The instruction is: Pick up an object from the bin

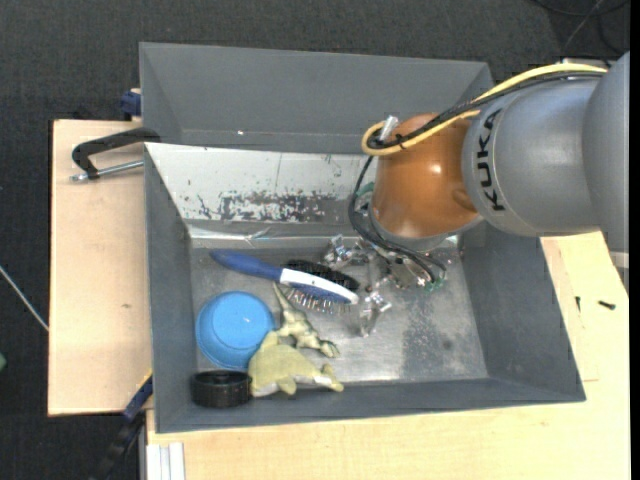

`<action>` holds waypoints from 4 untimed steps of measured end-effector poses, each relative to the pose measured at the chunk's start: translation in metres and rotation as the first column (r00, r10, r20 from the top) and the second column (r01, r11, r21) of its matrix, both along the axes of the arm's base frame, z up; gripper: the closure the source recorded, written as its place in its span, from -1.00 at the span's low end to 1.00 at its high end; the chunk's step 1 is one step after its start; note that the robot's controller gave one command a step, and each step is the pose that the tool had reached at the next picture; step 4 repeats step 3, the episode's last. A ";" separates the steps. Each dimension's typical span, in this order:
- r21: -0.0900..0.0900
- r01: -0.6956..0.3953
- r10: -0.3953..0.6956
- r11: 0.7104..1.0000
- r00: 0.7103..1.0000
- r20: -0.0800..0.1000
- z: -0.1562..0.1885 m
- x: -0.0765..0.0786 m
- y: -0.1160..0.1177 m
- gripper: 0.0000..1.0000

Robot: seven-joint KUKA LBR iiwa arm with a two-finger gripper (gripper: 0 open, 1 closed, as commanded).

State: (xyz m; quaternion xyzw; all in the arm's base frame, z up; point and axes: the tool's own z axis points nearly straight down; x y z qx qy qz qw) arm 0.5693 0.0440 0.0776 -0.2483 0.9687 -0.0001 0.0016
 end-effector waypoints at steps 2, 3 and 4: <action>0.002 -0.147 0.147 0.989 0.989 0.017 -0.001 0.027 0.016 1.00; -0.003 -0.303 0.303 0.953 0.953 0.010 0.148 0.022 0.009 1.00; -0.003 -0.303 0.303 0.953 0.953 0.010 0.148 0.022 0.009 1.00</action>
Offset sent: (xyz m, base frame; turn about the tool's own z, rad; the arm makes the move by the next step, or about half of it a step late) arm 0.0212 0.0148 -0.0076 -0.1521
